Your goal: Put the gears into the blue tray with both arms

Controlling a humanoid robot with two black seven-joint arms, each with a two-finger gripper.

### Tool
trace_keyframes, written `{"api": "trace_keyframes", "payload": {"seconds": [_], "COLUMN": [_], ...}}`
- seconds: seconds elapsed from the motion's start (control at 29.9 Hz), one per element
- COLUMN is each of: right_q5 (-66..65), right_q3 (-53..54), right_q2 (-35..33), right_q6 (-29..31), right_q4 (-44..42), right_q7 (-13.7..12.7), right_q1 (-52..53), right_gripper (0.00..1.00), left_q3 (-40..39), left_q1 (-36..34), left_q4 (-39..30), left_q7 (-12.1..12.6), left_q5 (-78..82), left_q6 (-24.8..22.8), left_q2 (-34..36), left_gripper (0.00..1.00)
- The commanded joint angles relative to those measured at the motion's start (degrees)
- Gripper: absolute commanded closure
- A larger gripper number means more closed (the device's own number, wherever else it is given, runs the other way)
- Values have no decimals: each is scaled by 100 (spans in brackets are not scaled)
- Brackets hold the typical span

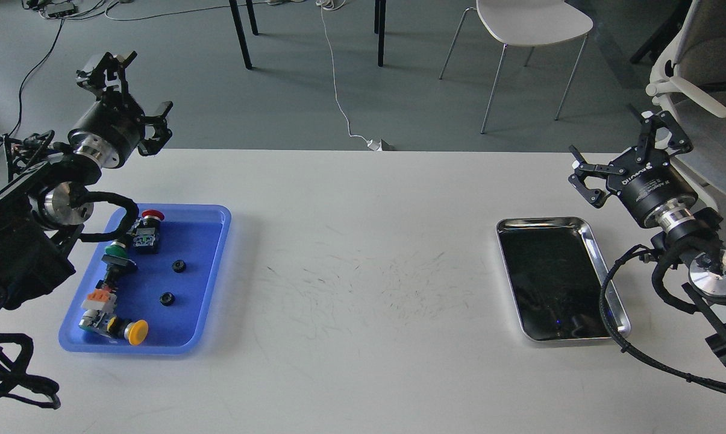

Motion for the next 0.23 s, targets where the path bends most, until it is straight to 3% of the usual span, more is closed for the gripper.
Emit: {"api": "trace_keyframes", "payload": {"seconds": [0.0, 0.2], "right_q5": [-9, -9], "right_q3": [0, 9], "right_q2": [15, 15], "right_q6": [0, -8], "right_q4": [-9, -9], "right_q7": [0, 0], "right_q1": [4, 4], "right_gripper": [1, 1], "left_q3": [-15, -102], "left_q1": [10, 63], "left_q4": [6, -3], "left_q7": [23, 23], "left_q5": [-16, -235], "left_q6": [12, 3], "left_q2": [-37, -46], "left_gripper": [2, 2]}}
